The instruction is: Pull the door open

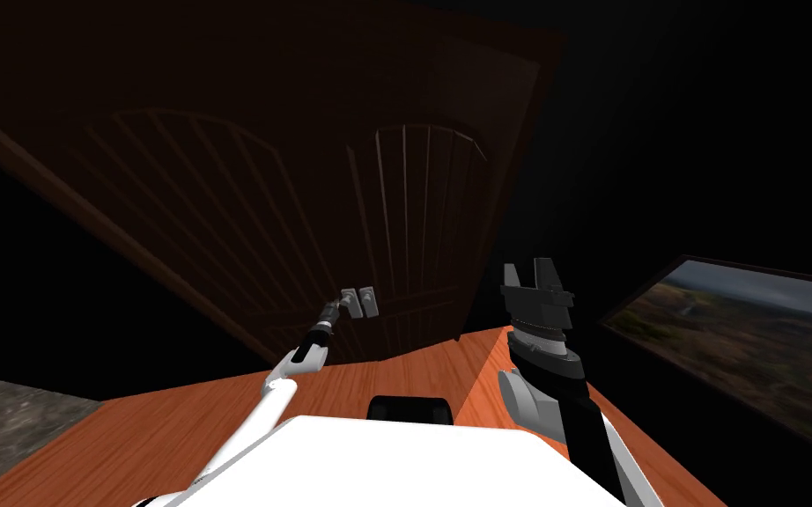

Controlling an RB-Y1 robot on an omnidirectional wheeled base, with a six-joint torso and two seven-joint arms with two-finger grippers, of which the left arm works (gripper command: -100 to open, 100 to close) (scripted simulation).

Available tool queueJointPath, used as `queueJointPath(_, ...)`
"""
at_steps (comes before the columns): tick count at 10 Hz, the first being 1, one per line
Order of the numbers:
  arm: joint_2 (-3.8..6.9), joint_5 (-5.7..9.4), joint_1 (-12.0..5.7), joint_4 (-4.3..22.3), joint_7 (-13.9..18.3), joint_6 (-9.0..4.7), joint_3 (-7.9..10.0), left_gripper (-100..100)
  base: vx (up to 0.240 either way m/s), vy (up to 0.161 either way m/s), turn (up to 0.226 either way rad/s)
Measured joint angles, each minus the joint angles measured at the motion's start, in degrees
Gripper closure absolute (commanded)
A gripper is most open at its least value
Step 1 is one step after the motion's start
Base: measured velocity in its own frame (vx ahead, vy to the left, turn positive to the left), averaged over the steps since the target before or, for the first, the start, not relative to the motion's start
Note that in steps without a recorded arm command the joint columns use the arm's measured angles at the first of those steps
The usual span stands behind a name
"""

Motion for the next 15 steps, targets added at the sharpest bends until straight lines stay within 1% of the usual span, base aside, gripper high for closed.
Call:
queueJointPath(1,0.34,0.06,-0.21,1.2,0.1,-0.48,0.18,-100,-0.128,0.059,0.032)
queueJointPath(3,0.49,0.08,0.3,0.7,0.4,-0.59,-0.21,-100,-0.216,0.034,-0.011)
queueJointPath(4,0.39,0.04,0.54,0.3,0.5,-0.67,-0.62,-100,-0.218,-0.003,-0.041)
queueJointPath(7,-0.09,-0.13,0.81,-0.3,1.2,-1.54,-2.44,-100,-0.188,-0.05,-0.08)
queueJointPath(8,-0.29,-0.2,0.65,-1.1,1.3,-1.32,-3.13,-100,-0.077,-0.043,-0.02)
queueJointPath(9,-0.34,-0.21,0.63,-1.2,1.4,-1.22,-3.22,-100,-0.024,0.052,0.183)
queueJointPath(10,0.05,-0.07,1.86,-2.2,1.2,-0.59,-2.25,-100,-0.012,0.074,0.107)
queueJointPath(12,0.87,0.1,1.61,-0.3,1.2,-0.84,-1.18,-100,0.05,0.087,0.112)
queueJointPath(13,1.18,0.23,2.79,-1.1,1.0,-0.38,-0.12,-100,0.091,0.072,0.056)
queueJointPath(14,1.44,0.29,2.81,-0.3,0.8,-0.48,0.38,-100,0.067,0.034,-0.015)
queueJointPath(15,1.53,0.3,2.48,0.6,0.8,-0.86,0.61,-100,0.152,0.026,-0.022)
